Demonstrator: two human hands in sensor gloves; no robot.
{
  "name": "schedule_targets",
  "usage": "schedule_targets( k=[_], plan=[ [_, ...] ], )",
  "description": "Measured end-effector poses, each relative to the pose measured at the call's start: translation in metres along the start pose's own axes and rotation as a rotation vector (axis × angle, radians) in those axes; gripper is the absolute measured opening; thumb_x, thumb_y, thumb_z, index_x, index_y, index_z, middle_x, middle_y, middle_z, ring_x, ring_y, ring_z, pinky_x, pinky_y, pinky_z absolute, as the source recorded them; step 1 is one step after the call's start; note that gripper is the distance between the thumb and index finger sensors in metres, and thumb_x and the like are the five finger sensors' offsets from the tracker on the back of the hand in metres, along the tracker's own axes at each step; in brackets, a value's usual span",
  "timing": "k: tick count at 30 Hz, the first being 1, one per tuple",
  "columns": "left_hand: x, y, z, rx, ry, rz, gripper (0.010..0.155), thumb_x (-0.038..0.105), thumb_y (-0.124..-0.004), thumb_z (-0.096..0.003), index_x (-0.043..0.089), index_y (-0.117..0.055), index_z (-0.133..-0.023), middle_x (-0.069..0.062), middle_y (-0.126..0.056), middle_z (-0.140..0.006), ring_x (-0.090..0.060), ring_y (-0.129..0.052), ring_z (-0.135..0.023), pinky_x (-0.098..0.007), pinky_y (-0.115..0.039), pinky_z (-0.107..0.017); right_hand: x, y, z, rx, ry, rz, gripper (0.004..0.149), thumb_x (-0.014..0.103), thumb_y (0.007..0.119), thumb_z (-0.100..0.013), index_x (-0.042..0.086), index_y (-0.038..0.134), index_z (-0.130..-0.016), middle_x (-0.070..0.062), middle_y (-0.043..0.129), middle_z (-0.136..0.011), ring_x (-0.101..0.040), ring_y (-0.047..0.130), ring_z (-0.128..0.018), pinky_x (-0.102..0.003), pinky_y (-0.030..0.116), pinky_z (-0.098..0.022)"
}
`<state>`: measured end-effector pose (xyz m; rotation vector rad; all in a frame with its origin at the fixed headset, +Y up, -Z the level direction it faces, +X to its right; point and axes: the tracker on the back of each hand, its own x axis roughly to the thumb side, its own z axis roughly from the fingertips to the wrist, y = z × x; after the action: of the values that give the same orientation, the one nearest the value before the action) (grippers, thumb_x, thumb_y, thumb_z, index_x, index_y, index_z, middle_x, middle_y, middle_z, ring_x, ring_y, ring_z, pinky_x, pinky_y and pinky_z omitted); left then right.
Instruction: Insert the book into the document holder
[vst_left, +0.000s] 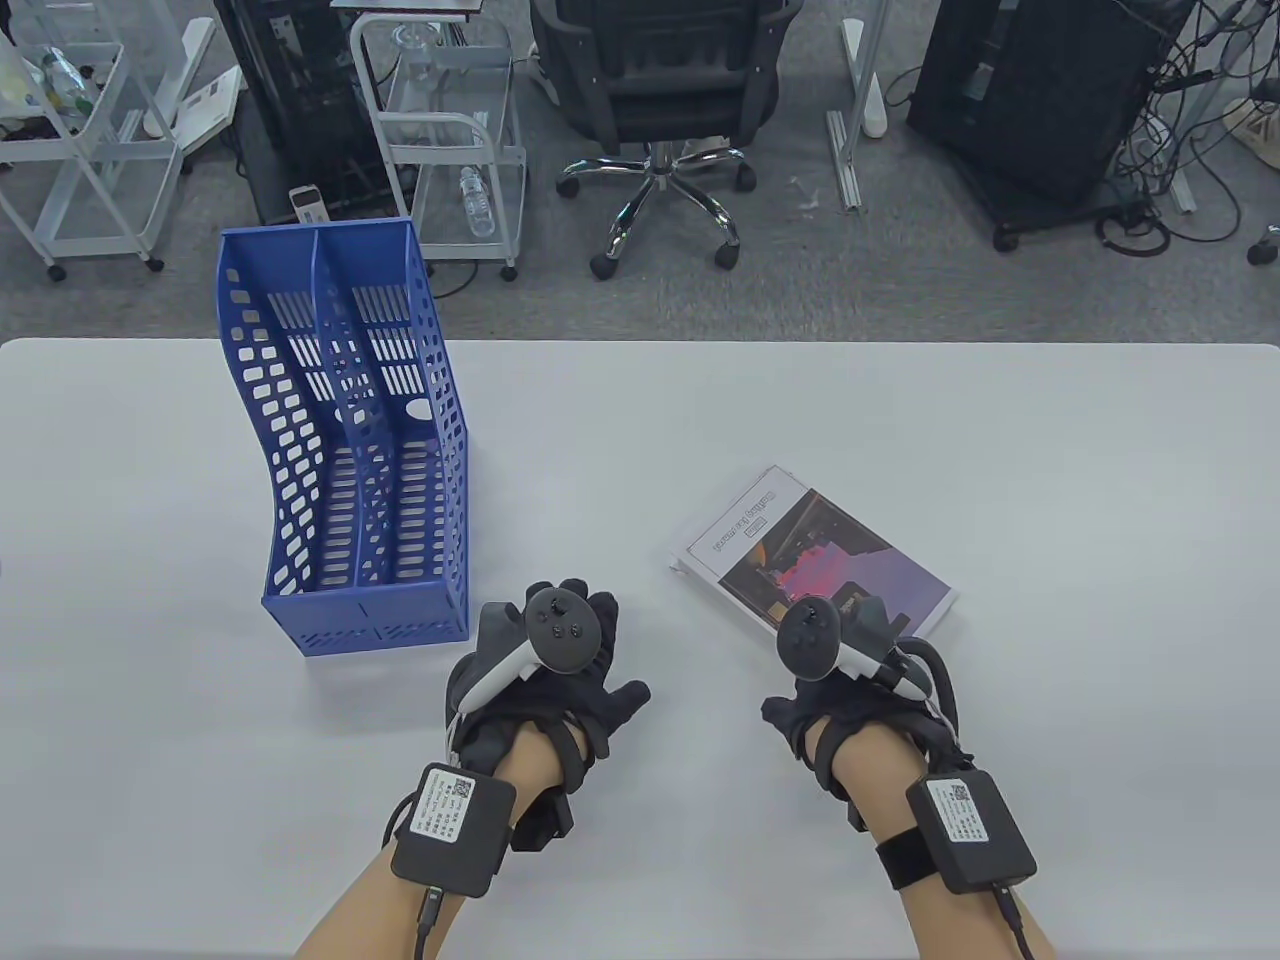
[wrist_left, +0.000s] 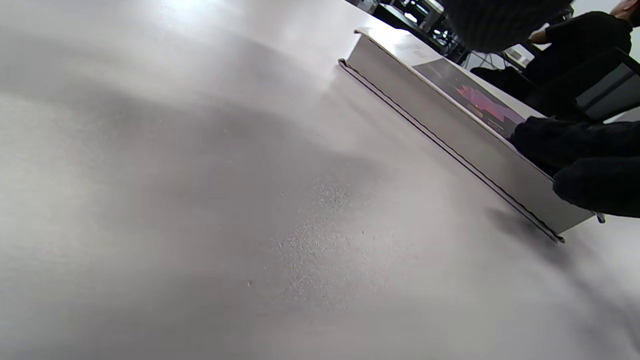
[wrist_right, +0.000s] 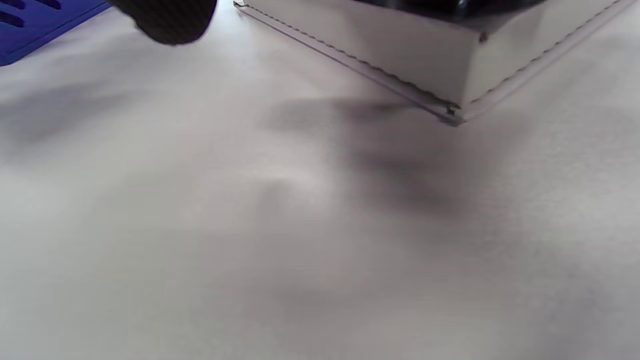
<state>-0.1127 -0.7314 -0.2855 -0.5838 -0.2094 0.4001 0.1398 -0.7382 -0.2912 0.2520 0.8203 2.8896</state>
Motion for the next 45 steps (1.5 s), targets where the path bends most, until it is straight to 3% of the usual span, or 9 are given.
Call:
schedule_targets(
  k=[5,7,11,15,18,22,27,40,45],
  plan=[
    [0.011,-0.012,-0.006,-0.063,-0.043,0.005,0.088,0.064,-0.065,-0.0428,0.034,-0.006,-0.100,0.007,0.005,-0.110,-0.024,0.013,-0.103,-0.061,-0.004,-0.070,0.009,-0.006,0.008,0.003,-0.073,-0.011,0.078,0.054,0.068,-0.045,0.001,0.042,-0.096,-0.037,0.039,-0.099,-0.068,0.046,-0.082,-0.074,0.057,-0.052],
    [0.017,-0.014,-0.005,-0.074,-0.069,0.020,0.088,0.064,-0.065,-0.0429,0.034,-0.006,-0.101,0.006,0.005,-0.110,-0.025,0.012,-0.104,-0.061,-0.005,-0.070,-0.001,-0.022,0.014,-0.037,-0.119,-0.147,0.075,0.054,0.067,-0.046,0.002,0.045,-0.096,-0.034,0.046,-0.100,-0.064,0.054,-0.085,-0.073,0.059,-0.053],
    [0.033,-0.020,-0.007,-0.105,-0.096,0.089,0.088,0.064,-0.065,-0.0429,0.034,-0.007,-0.101,0.005,0.001,-0.112,-0.027,0.005,-0.108,-0.062,-0.007,-0.071,-0.049,-0.049,0.020,-0.327,-0.065,-0.277,0.074,0.052,0.068,-0.046,0.002,0.046,-0.097,-0.033,0.045,-0.102,-0.063,0.051,-0.088,-0.074,0.054,-0.055],
    [0.060,-0.033,-0.014,-0.179,-0.080,0.161,0.087,0.065,-0.065,-0.0431,0.033,-0.008,-0.101,0.003,-0.006,-0.114,-0.030,-0.005,-0.111,-0.062,-0.012,-0.072,-0.110,-0.040,0.007,-0.509,0.105,-0.334,0.076,0.050,0.070,-0.045,0.003,0.041,-0.097,-0.031,0.034,-0.103,-0.063,0.033,-0.090,-0.075,0.041,-0.058],
    [0.080,-0.041,-0.027,-0.238,-0.055,0.183,0.088,0.066,-0.064,-0.0431,0.034,-0.006,-0.101,0.004,-0.002,-0.113,-0.030,-0.005,-0.111,-0.063,-0.012,-0.072,-0.139,-0.024,-0.003,-0.414,0.113,-0.472,0.076,0.049,0.071,-0.046,0.006,0.036,-0.098,-0.028,0.022,-0.105,-0.059,0.017,-0.091,-0.076,0.026,-0.059],
    [0.091,-0.053,-0.046,-0.212,0.005,0.125,0.088,0.066,-0.063,-0.0432,0.035,-0.004,-0.100,0.005,0.007,-0.109,-0.031,-0.006,-0.112,-0.063,-0.013,-0.072,-0.140,-0.014,-0.010,-0.291,0.084,-0.549,0.076,0.049,0.070,-0.047,0.006,0.037,-0.099,-0.024,0.022,-0.106,-0.058,0.015,-0.092,-0.076,0.025,-0.059],
    [0.090,-0.067,-0.061,-0.222,0.026,0.132,0.089,0.066,-0.063,-0.0430,0.034,-0.003,-0.099,0.001,0.007,-0.108,-0.030,-0.006,-0.112,-0.062,-0.013,-0.073,-0.125,-0.020,-0.007,-0.282,0.086,-0.479,0.072,0.049,0.071,-0.045,-0.001,0.053,-0.095,-0.031,0.041,-0.103,-0.063,0.042,-0.090,-0.075,0.038,-0.058],
    [0.056,-0.047,-0.071,-0.110,0.110,0.135,0.087,0.065,-0.064,-0.0432,0.035,-0.004,-0.099,0.004,0.000,-0.111,-0.030,-0.008,-0.112,-0.062,-0.013,-0.073,-0.085,-0.023,0.006,-0.073,-0.021,-0.475,0.070,0.051,0.069,-0.046,-0.009,0.071,-0.083,-0.043,0.073,-0.082,-0.067,0.080,-0.068,-0.076,0.065,-0.046],
    [0.050,-0.045,-0.072,-0.101,0.116,0.130,0.087,0.065,-0.064,-0.0432,0.036,-0.004,-0.099,0.004,0.001,-0.111,-0.030,-0.006,-0.111,-0.063,-0.013,-0.072,-0.075,-0.020,0.006,0.000,-0.054,-0.488,0.069,0.051,0.068,-0.047,-0.009,0.073,-0.081,-0.044,0.076,-0.078,-0.066,0.084,-0.065,-0.075,0.067,-0.045]
  ],
)
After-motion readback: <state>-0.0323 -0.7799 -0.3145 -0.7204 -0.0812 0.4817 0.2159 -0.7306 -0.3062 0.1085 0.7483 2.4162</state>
